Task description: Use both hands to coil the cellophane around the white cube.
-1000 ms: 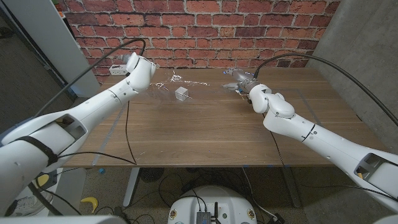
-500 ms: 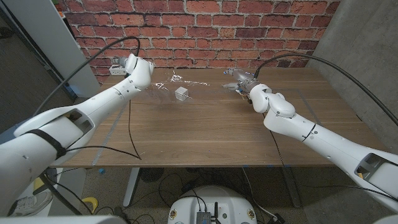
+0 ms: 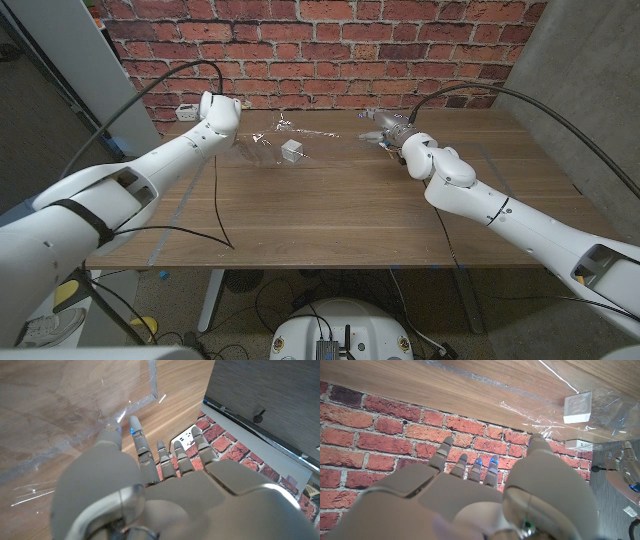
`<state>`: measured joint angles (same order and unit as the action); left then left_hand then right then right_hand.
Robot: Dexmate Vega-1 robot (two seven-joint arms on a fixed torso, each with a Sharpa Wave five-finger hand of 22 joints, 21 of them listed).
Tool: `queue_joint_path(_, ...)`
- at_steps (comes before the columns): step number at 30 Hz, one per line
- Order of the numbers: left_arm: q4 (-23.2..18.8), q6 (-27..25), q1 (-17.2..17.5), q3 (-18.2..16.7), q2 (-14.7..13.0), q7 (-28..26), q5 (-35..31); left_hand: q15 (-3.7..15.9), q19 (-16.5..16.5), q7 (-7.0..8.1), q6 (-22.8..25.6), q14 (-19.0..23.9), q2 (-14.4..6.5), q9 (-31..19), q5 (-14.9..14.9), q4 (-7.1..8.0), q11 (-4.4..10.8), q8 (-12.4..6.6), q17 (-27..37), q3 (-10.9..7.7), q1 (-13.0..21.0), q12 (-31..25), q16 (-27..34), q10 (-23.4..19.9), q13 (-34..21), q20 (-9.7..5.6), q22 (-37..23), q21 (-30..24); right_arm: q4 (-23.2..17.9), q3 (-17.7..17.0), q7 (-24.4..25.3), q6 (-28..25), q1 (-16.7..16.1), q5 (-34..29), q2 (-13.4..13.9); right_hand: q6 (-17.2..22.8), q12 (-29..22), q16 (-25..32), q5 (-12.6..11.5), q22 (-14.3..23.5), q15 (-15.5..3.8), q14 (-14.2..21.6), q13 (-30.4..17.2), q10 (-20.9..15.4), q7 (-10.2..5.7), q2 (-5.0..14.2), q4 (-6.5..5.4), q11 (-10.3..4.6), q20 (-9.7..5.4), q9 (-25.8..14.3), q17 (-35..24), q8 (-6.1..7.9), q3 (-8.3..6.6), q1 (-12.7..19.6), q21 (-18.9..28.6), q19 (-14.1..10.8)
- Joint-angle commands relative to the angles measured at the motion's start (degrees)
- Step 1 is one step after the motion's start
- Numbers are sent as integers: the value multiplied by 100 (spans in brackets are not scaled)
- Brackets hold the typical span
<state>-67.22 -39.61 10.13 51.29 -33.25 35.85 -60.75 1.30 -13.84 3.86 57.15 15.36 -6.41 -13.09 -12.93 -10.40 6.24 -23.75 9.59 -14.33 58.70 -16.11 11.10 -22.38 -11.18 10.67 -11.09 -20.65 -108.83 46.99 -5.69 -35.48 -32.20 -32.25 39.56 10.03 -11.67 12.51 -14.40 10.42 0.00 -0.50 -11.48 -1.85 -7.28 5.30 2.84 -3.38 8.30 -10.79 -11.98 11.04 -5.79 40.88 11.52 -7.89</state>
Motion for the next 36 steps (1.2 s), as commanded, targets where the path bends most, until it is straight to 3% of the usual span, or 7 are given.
queue_joint_path(1,-839,-270,523,-109,-375,-2514,867,248,-215,235,296,382,-3,-80,196,86,306,-174,25,-131,318,-62,87,-450,-29,-53,-42,-81,44,-41,14,78,-10,89,7,32,-12,35,7,3,-17,35,1,-32,-9,6,18,-11,48,-8,-16,10,-22,-49,41,-2)
queue_joint_path(6,-1095,-131,551,170,-623,-3250,442,627,-350,836,413,512,54,-48,251,264,347,-220,62,12,88,-5,66,-588,-64,-408,-56,-151,69,-98,114,192,-73,189,10,36,-11,31,10,3,-20,35,1,-34,-8,2,29,-18,42,-8,-13,11,-25,-43,41,-2)
queue_joint_path(15,-1339,895,354,552,-889,-3579,-218,725,-296,884,333,392,39,11,112,394,536,-152,108,122,-97,86,31,-512,-110,-500,-58,-134,-20,-246,282,247,-262,408,43,44,-13,24,16,2,-19,33,1,-44,-9,-8,48,-8,38,-8,-7,13,-28,-35,38,-1)
queue_joint_path(19,-1471,734,254,676,-758,-2839,-721,723,-326,871,496,219,91,-26,41,411,536,-250,98,197,-155,156,-24,-436,-141,-629,-57,-149,-99,-257,331,162,-319,399,75,47,-12,22,19,2,-13,33,1,-45,-5,-10,52,-6,39,-8,-6,14,-29,-36,37,1)
queue_joint_path(23,-1419,391,154,649,-551,-1752,-944,206,-52,330,-199,-252,511,60,-76,909,331,79,88,817,-1362,385,-77,-20,-139,-210,-32,7,-175,-273,335,111,-355,407,121,46,-11,21,21,2,-14,35,1,-46,-4,-13,57,-6,35,-8,-5,13,-29,-36,38,-2)
queue_joint_path(27,-1238,-132,218,541,-351,-1377,-1039,-33,202,12,-482,-403,529,62,-145,1183,50,253,91,1019,-1913,417,-65,157,-146,34,-42,137,-184,-258,322,98,-346,410,140,42,-10,20,23,2,-16,37,1,-44,-3,-16,60,-7,35,-8,-4,11,-28,-40,37,-2)
queue_joint_path(36,-664,-1023,24,718,-12,-130,-1459,-459,659,-42,-2273,-895,561,75,-184,1404,-432,1141,81,1259,-2500,472,-67,956,-159,161,-68,409,-146,-219,294,183,-284,406,148,40,-7,19,29,2,-19,41,1,-41,-11,-17,63,-6,31,-7,-5,10,-27,-51,38,-6)
